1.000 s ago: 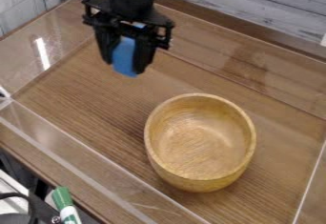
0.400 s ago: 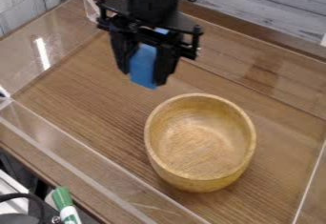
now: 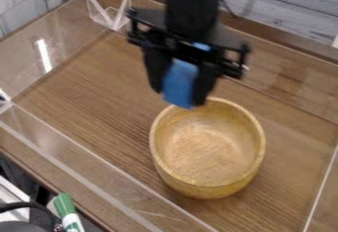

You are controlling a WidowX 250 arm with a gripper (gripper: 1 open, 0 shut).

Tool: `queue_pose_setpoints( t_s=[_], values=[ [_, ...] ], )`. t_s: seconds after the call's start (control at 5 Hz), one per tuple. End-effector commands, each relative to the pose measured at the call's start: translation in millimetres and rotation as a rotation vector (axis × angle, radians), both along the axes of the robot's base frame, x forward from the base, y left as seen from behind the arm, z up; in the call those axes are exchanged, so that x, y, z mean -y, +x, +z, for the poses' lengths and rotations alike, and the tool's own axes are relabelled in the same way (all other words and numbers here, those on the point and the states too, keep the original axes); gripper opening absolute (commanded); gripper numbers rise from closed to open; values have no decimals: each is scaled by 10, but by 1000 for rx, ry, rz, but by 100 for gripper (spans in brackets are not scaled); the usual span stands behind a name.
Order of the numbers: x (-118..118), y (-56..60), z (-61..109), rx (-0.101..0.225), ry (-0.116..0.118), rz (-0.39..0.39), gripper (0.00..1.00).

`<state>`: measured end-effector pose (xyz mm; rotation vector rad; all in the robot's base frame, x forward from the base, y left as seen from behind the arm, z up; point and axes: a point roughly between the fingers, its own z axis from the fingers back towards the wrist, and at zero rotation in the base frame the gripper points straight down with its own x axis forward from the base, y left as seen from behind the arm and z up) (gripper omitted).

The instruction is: Put the blue block in the brown bowl

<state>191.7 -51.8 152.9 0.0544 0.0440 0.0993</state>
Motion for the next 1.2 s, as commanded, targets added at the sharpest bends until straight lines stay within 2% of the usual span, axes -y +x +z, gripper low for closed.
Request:
queue_pose_setpoints(
  t_s=[0.0, 0.2, 0.6, 1.0],
  values=[
    [202, 27, 54, 44, -5, 11, 0],
    [285, -31, 24, 47, -6, 7, 0],
    [313, -58, -211, 61, -1, -6, 0],
    [245, -36, -227, 80, -31, -20, 0]
  ],
)
